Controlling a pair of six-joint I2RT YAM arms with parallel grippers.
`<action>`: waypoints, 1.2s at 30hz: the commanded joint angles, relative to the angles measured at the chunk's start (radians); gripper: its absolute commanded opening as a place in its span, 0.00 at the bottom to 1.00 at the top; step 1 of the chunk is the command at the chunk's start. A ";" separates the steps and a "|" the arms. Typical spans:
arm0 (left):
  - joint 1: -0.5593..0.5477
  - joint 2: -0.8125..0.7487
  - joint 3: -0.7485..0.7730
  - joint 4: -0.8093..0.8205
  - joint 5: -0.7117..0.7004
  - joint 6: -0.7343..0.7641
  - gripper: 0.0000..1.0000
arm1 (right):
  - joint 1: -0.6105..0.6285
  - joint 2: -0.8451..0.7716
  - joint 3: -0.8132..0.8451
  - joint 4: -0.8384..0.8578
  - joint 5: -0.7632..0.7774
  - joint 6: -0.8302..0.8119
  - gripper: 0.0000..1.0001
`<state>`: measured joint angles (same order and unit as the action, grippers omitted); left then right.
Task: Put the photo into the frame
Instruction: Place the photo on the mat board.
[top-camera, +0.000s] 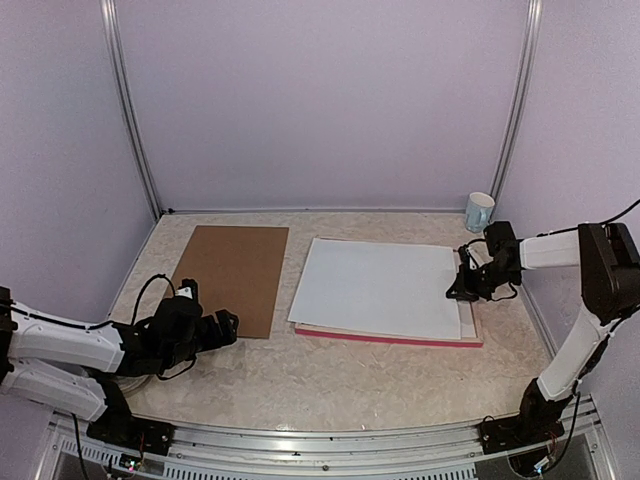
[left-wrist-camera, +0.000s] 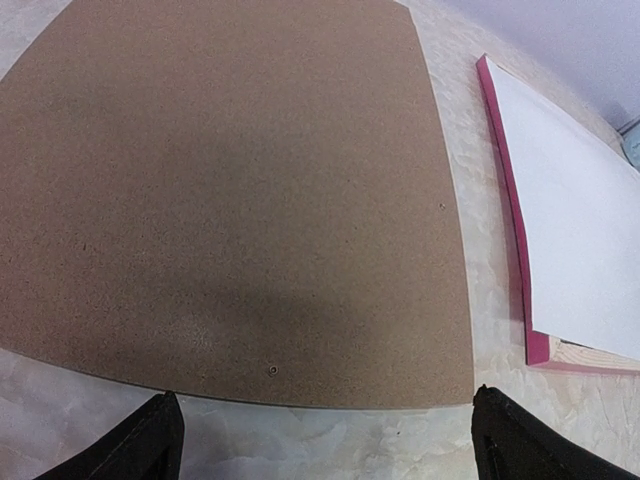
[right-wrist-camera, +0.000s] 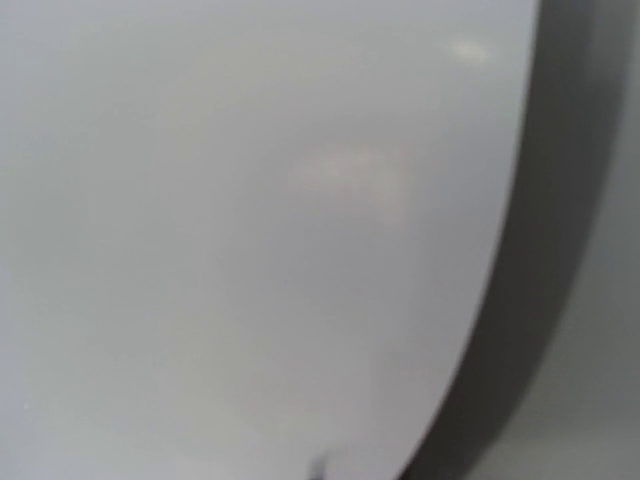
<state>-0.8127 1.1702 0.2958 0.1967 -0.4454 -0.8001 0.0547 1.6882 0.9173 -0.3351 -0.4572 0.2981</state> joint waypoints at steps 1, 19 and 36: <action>0.007 -0.009 -0.011 0.027 0.010 0.007 0.99 | -0.015 -0.015 0.014 -0.038 0.054 -0.027 0.01; 0.009 0.009 0.020 0.018 0.033 0.030 0.99 | -0.016 0.006 0.057 -0.096 0.129 -0.091 0.02; 0.028 0.018 0.027 0.026 0.064 0.060 0.99 | -0.009 0.075 0.106 -0.157 0.154 -0.147 0.04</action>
<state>-0.7967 1.1812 0.2981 0.2020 -0.3977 -0.7677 0.0509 1.7462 0.9962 -0.4576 -0.3351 0.1799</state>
